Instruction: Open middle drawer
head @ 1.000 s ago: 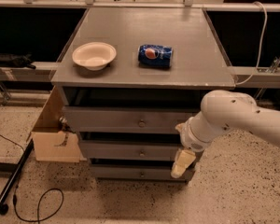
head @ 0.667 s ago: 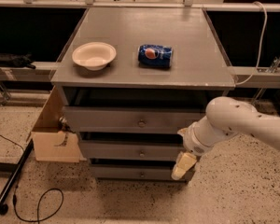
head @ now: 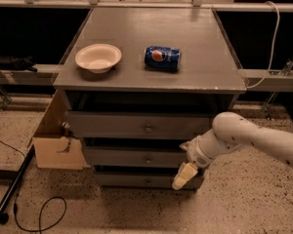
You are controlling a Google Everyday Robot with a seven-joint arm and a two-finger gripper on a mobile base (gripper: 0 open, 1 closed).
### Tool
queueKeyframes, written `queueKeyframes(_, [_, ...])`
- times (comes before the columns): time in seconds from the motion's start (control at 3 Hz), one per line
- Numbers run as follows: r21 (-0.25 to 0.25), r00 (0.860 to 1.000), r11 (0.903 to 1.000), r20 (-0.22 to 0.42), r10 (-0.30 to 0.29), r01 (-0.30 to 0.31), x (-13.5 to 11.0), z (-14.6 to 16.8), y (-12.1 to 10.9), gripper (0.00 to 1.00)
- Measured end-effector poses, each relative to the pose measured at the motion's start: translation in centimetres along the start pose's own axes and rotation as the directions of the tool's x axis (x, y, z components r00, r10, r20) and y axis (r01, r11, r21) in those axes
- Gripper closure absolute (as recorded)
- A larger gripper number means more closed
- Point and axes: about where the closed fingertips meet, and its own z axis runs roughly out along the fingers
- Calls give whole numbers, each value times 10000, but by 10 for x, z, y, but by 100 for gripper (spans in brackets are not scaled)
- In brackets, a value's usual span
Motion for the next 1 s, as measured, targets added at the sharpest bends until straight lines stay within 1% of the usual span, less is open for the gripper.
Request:
queueKeyframes(0.33, [1,10000,10000,1,-4,4,0,0,0,0])
queueKeyframes(0.67, [70,9998,9998,70,-211,210,-5,2,7,0])
queueKeyframes(1.0, [-348,9995,9994,330,28,-16,8,22,18,0])
